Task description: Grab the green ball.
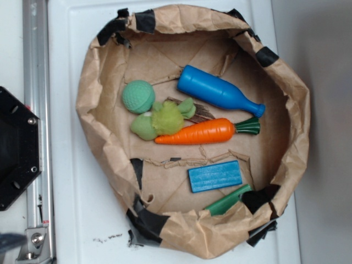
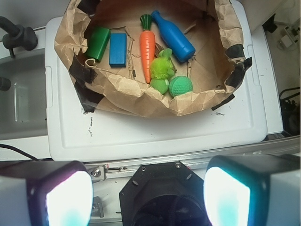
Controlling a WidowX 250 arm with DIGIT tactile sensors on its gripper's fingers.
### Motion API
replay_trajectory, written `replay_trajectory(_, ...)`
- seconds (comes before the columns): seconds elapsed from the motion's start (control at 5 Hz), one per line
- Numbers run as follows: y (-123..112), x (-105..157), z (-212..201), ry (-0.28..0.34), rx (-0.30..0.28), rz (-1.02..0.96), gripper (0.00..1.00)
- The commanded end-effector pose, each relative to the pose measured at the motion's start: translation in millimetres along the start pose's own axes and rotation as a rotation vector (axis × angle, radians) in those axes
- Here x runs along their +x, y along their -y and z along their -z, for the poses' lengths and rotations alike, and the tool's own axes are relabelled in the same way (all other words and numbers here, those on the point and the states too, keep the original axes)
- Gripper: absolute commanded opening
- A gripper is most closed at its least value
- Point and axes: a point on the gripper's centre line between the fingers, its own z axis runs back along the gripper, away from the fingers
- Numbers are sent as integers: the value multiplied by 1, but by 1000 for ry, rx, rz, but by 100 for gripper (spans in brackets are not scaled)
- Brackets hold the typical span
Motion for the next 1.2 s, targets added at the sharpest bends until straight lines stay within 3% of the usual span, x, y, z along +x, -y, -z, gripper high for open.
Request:
replay_trajectory(0.0, 0, 0, 0, 0, 0, 0, 100)
replay_trajectory(0.2, -13, 44, 17, -66, -58, 125, 100)
replay_trajectory(0.4, -14, 85, 47, -52, -10, 378, 100)
replay_trajectory(0.6, -36, 117, 99, -14, -71, 542, 100)
replay_trajectory(0.8, -41, 120, 149, -89, 20, 597, 100)
replay_trajectory(1.0, -41, 120, 149, -89, 20, 597, 100)
